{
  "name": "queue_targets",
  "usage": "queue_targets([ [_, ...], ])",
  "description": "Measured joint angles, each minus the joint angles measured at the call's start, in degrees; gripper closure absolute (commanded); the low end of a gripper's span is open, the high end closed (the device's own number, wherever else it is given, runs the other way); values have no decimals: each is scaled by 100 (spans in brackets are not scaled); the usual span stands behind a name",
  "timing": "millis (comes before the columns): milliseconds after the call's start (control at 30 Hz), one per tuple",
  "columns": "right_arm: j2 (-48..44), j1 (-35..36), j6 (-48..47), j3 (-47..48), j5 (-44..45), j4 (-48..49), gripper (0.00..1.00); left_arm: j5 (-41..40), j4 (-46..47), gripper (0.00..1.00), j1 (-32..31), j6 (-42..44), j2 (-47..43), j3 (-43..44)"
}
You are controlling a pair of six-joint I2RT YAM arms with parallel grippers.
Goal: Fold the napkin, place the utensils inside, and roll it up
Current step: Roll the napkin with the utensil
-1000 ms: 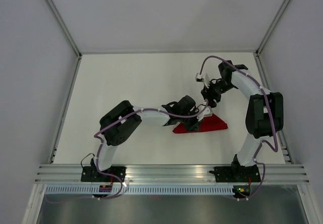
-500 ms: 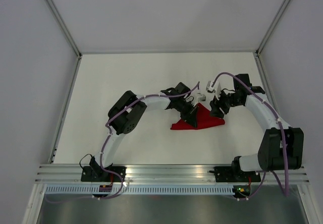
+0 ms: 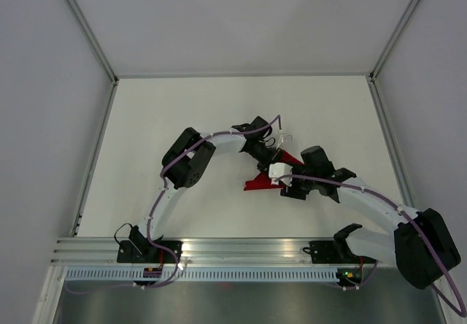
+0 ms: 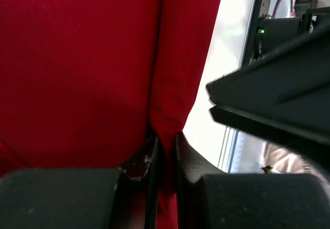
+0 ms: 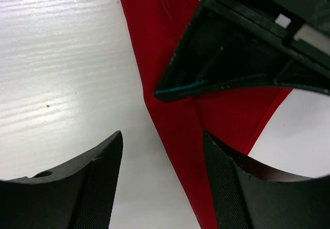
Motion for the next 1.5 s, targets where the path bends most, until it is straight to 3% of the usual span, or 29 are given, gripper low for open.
queue_targets([
  [200,284,772,81,-205,855,785,33,153,-131,97,28,-293,87,33],
  [400,686,1045,111,-258,1270,1154,40,256,-201,95,52,-424,122,33],
  [567,826,1062,90,-258,1375,1274,63,262,-227,91,52,-435,122,33],
  [667,903,1086,28,-229,1399,1290,72,267,-240,79,81,-437,120,31],
  [700,940,1086,9,-195,1399,1281,76,264,-245,70,94,-435,116,31],
  [800,1036,1086,2,-114,1388,1268,80,251,-275,59,142,-483,72,11],
  [933,1128,1080,2,-9,1342,1182,83,20,-262,53,184,-542,-232,-197],
  [1200,1537,883,-98,527,938,584,84,-697,-63,53,345,-782,-881,-597],
  [1500,2573,195,-575,1834,-168,-1008,84,-2223,857,53,1038,-1281,-2686,-1882],
])
